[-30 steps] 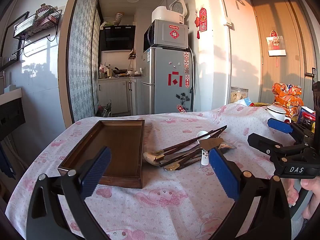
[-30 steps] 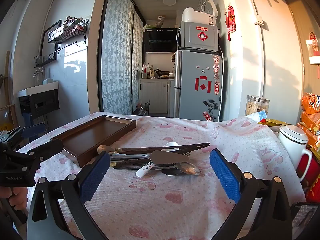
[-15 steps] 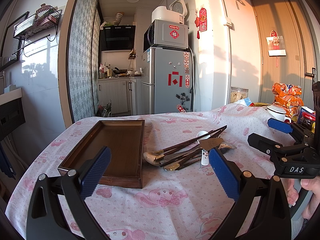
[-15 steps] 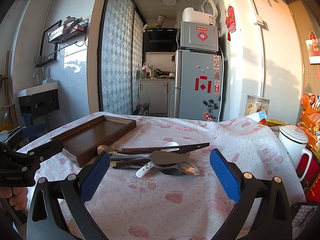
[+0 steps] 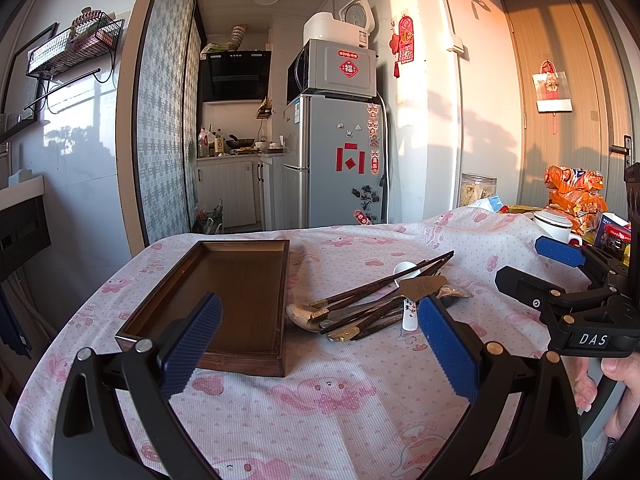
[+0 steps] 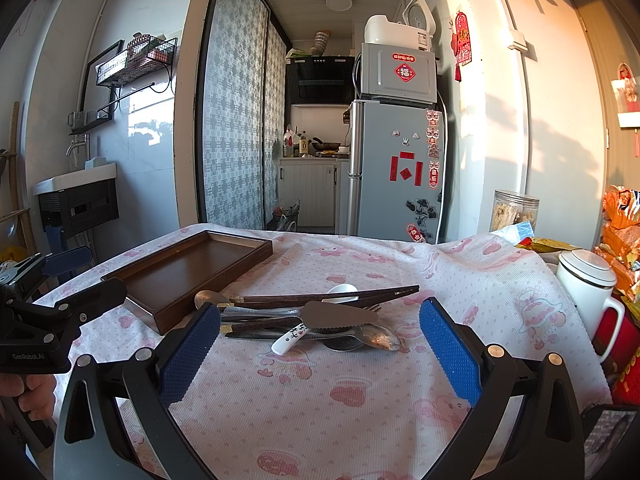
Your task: Organize utensils
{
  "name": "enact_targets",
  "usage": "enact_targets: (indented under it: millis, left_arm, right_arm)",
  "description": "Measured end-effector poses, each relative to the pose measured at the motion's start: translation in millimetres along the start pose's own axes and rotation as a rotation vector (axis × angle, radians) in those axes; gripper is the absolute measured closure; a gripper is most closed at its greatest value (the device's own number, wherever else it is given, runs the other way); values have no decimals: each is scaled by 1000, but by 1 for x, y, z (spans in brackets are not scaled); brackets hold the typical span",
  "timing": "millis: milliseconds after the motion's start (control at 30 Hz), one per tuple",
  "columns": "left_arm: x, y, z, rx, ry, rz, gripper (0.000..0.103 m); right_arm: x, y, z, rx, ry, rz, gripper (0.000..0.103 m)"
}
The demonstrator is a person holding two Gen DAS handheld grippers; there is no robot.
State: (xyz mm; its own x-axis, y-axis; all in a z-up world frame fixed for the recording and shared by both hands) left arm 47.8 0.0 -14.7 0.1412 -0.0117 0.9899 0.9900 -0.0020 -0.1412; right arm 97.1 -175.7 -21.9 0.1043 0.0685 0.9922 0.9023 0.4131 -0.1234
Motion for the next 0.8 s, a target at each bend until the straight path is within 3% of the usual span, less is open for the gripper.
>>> enact_targets:
  millis: [800]
  left_arm:
    - [0, 0, 0, 0, 0, 0, 3]
  right_arm:
    - [0, 0, 0, 0, 0, 0, 3]
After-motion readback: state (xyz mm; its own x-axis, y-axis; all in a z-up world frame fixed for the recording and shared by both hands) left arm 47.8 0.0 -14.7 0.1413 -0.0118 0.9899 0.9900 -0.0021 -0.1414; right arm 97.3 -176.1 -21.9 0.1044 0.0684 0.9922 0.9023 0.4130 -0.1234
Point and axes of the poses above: each gripper's, at about its wrist camera, not at the fingertips, and y roughly the way its jaws point, z to its left, x to its top, the point moved 5 cm from there along y, roughly the way its jaws point, and after that the axes turned 9 degrees about -z, right-handed, at the moved point
